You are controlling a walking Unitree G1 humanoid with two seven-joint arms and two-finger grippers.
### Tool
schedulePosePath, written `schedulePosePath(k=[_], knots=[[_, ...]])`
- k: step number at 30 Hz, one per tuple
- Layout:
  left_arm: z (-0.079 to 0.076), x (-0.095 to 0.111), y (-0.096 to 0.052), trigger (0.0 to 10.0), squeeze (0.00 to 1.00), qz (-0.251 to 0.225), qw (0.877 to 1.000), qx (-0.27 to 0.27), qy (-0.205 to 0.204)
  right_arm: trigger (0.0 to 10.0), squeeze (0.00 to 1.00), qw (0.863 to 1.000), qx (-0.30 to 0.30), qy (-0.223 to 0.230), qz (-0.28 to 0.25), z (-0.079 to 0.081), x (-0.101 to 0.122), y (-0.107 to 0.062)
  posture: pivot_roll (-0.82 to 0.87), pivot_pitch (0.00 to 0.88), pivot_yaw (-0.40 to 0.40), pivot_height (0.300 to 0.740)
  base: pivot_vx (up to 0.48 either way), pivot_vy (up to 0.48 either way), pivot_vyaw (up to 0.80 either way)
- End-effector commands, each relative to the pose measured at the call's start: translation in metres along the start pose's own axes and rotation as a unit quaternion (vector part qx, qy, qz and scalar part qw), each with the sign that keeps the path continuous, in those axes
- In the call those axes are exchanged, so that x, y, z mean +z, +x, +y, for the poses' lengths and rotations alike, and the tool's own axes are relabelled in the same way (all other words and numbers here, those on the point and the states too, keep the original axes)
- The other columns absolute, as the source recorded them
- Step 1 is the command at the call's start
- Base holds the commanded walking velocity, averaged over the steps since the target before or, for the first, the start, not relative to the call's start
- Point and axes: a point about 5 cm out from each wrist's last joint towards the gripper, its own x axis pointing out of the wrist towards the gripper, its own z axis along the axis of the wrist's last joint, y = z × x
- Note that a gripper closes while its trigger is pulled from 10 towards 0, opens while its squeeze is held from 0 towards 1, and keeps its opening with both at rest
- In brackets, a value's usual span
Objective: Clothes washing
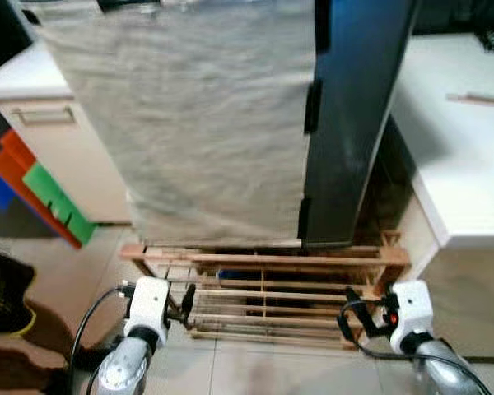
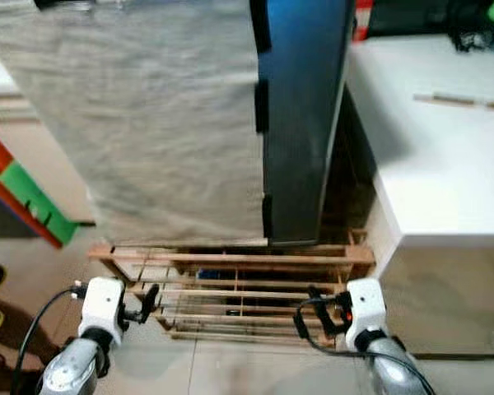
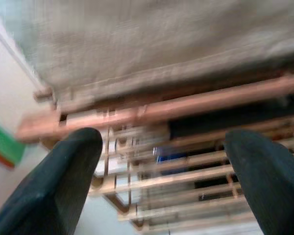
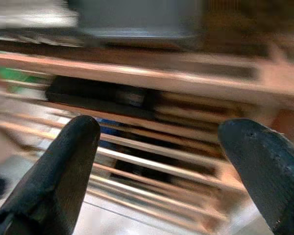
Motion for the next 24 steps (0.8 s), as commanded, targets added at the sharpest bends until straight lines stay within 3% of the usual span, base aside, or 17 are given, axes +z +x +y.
schedulePosePath(k=[1, 5, 9, 10, 11, 12, 13, 14, 15, 18, 21, 23, 24], knots=[[0.001, 0.014, -0.001, 10.0, 1.00, -0.025, 1.000, -0.003, 0.011, 10.0, 1.00, 0.999, 0.021, -0.009, -0.031, 0.001, 0.018, -0.003, -0.08, 0.000, 0.112, 0.740, 0.000, 0.000, 0.00], [-0.002, 0.045, -0.017, 10.0, 1.00, -0.068, 0.997, 0.004, 0.024, 10.0, 1.00, 0.992, 0.054, -0.072, -0.093, 0.010, 0.062, -0.038, -0.09, 0.000, 0.111, 0.740, 0.000, 0.000, 0.00], [-0.002, 0.063, -0.023, 10.0, 1.00, -0.090, 0.995, 0.013, 0.029, 10.0, 1.00, 0.988, 0.031, -0.096, -0.118, 0.015, 0.078, -0.047, -0.09, 0.000, 0.112, 0.740, 0.000, 0.000, 0.00], [-0.002, 0.080, -0.025, 10.0, 1.00, -0.117, 0.992, 0.017, 0.033, 10.0, 0.95, 0.985, 0.019, -0.085, -0.147, 0.018, 0.091, -0.050, -0.09, 0.000, 0.112, 0.740, 0.000, 0.000, 0.00], [-0.003, 0.091, -0.027, 10.0, 1.00, -0.136, 0.990, 0.019, 0.036, 10.0, 0.00, 0.983, 0.014, -0.073, -0.166, 0.021, 0.099, -0.053, -0.09, 0.000, 0.112, 0.740, 0.000, 0.000, 0.00], [-0.003, 0.091, -0.027, 10.0, 1.00, -0.136, 0.990, 0.019, 0.036, 10.0, 0.00, 0.983, 0.014, -0.073, -0.166, 0.021, 0.099, -0.053, -0.09, 0.000, 0.112, 0.740, 0.000, 0.000, 0.00], [-0.003, 0.106, -0.028, 10.0, 1.00, -0.162, 0.985, 0.025, 0.046, 10.0, 0.00, 0.980, -0.006, -0.055, -0.190, 0.021, 0.112, -0.054, -0.09, 0.000, 0.114, 0.740, 0.000, 0.000, 0.00], [-0.002, 0.120, -0.029, 10.0, 0.85, -0.187, 0.981, 0.025, 0.045, 10.0, 0.00, 0.976, -0.037, -0.032, -0.213, 0.016, 0.126, -0.053, -0.09, 0.000, 0.117, 0.740, 0.000, 0.000, 0.00], [-0.002, 0.134, -0.027, 10.0, 0.00, -0.207, 0.977, 0.017, 0.041, 10.0, 0.00, 0.969, -0.079, -0.008, -0.234, 0.008, 0.140, -0.052, -0.09, 0.000, 0.115, 0.740, 0.000, 0.000, 0.00], [-0.005, 0.148, -0.018, 10.0, 0.00, -0.215, 0.977, -0.013, 0.008, 10.0, 0.00, 0.960, -0.146, 0.024, -0.239, -0.008, 0.153, -0.048, -0.08, 0.000, 0.110, 0.740, 0.000, 0.000, 0.00], [-0.002, 0.159, -0.001, 10.0, 0.00, -0.219, 0.974, -0.003, 0.054, 10.0, 0.00, 0.954, -0.193, 0.009, -0.228, -0.022, 0.160, -0.041, -0.09, 0.000, 0.117, 0.740, 0.000, 0.000, 0.00], [-0.002, 0.163, 0.001, 10.0, 0.00, -0.227, 0.972, 0.006, 0.065, 10.0, 0.00, 0.954, -0.192, 0.005, -0.230, -0.022, 0.163, -0.040, -0.09, 0.000, 0.119, 0.740, 0.000, 0.000, 0.00], [-0.005, 0.162, 0.001, 10.0, 0.00, -0.210, 0.977, -0.008, 0.047, 10.0, 0.00, 0.955, -0.189, 0.003, -0.230, -0.021, 0.165, -0.039, -0.10, 0.000, 0.121, 0.740, 0.000, 0.000, -0.72]])
